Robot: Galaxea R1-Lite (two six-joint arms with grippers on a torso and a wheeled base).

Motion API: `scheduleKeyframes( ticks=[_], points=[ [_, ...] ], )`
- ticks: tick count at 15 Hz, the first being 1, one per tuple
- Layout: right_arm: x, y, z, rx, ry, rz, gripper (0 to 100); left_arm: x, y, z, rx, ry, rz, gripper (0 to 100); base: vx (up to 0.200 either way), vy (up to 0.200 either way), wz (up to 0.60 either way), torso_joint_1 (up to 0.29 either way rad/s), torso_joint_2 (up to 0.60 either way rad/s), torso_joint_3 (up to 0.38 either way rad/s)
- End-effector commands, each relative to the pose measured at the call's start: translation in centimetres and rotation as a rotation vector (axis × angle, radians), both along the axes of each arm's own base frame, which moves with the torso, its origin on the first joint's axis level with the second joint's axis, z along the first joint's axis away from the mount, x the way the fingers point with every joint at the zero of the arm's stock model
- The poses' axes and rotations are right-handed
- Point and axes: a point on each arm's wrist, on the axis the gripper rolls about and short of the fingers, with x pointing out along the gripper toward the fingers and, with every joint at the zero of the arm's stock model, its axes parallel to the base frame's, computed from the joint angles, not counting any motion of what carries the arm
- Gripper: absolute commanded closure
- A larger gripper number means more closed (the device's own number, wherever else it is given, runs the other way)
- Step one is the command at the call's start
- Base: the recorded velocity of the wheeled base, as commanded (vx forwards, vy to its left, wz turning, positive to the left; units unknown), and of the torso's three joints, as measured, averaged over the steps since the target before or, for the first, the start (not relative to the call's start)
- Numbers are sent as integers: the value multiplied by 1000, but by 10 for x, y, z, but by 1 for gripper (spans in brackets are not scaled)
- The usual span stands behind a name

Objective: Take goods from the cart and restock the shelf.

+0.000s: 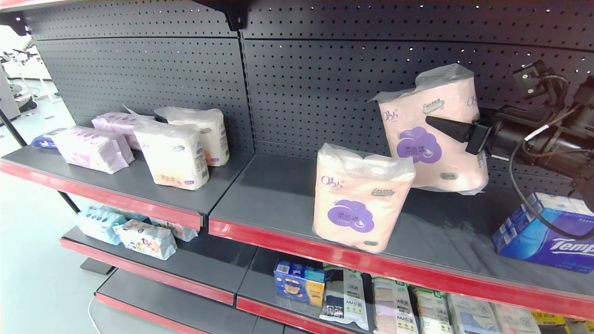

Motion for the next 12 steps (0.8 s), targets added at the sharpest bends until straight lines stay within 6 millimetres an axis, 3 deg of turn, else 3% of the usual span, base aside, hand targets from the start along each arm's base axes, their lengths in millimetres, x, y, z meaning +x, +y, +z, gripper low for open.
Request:
scheduleKeyframes(
  ticks=[1, 4, 12],
  points=[
    [10, 6, -6, 4, 14, 19, 100, 0, 0, 0, 0, 0, 0, 0, 0, 0, 0, 0, 0, 0],
    [22, 16, -15, 4, -9, 48, 100, 0, 0, 0, 0, 0, 0, 0, 0, 0, 0, 0, 0, 0],
    [39, 19, -26, 11, -21, 64, 100, 0, 0, 0, 0, 0, 0, 0, 0, 0, 0, 0, 0, 0]
  ],
)
